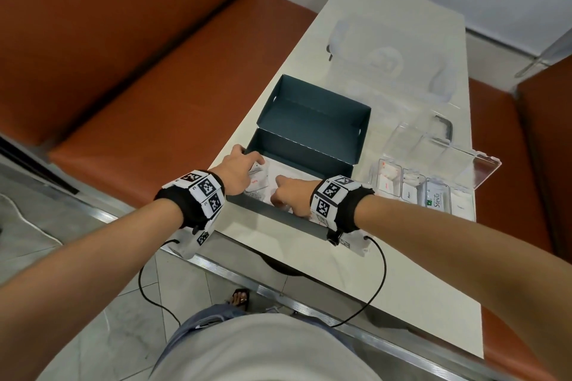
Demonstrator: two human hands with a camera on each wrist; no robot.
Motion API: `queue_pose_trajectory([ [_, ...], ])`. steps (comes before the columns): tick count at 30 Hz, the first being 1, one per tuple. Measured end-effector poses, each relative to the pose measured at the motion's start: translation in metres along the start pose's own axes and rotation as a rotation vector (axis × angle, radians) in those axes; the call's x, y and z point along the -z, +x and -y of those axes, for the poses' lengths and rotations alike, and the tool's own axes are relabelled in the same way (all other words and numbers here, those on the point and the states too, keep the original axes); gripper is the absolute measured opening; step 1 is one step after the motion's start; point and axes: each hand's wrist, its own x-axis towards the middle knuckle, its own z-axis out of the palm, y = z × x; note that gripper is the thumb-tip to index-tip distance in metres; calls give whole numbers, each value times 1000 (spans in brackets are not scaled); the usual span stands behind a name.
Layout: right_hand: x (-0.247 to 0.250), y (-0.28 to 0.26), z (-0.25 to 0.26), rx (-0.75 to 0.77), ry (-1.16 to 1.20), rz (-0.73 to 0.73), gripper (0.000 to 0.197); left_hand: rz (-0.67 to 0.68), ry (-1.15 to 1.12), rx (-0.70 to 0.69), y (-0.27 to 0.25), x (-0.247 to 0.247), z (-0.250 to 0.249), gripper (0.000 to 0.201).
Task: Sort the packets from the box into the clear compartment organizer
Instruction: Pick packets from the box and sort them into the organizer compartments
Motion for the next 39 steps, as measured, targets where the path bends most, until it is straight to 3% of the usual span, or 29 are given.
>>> queue_pose_trajectory([
  [6,-4,-4,-4,-9,103,-58,42,-137,-99,-59,-1,-6,5,57],
  [16,10,-30,-43,-137,486,-355,29,-179,-11,-65,0,-1,5,41],
  [18,14,-41,-53,-178,581,-432,19,-259,-40,-100,0,4,1,31],
  [22,24,-73,-68,-258,838,-649,13,-565,-206,-246,-2,22,-21,19],
  [25,30,-104,-74,-303,1076,-859,19,-598,-358,-299,-4,36,-50,16],
  [27,30,-122,-75,-261,1271,-978,21,-505,-577,-313,-6,42,-75,19],
  [30,27,-142,-73,-193,1451,-1080,19,-160,-957,-256,-11,41,-118,33],
  [33,18,-152,-72,-145,1528,-1121,20,137,-1151,-233,-15,31,-159,38],
  [36,6,-159,-71,-150,1533,-1141,20,295,-1265,-238,-16,18,-188,32],
  [39,-5,-167,-75,-269,1409,-1120,16,384,-1316,-208,-13,9,-206,27],
])
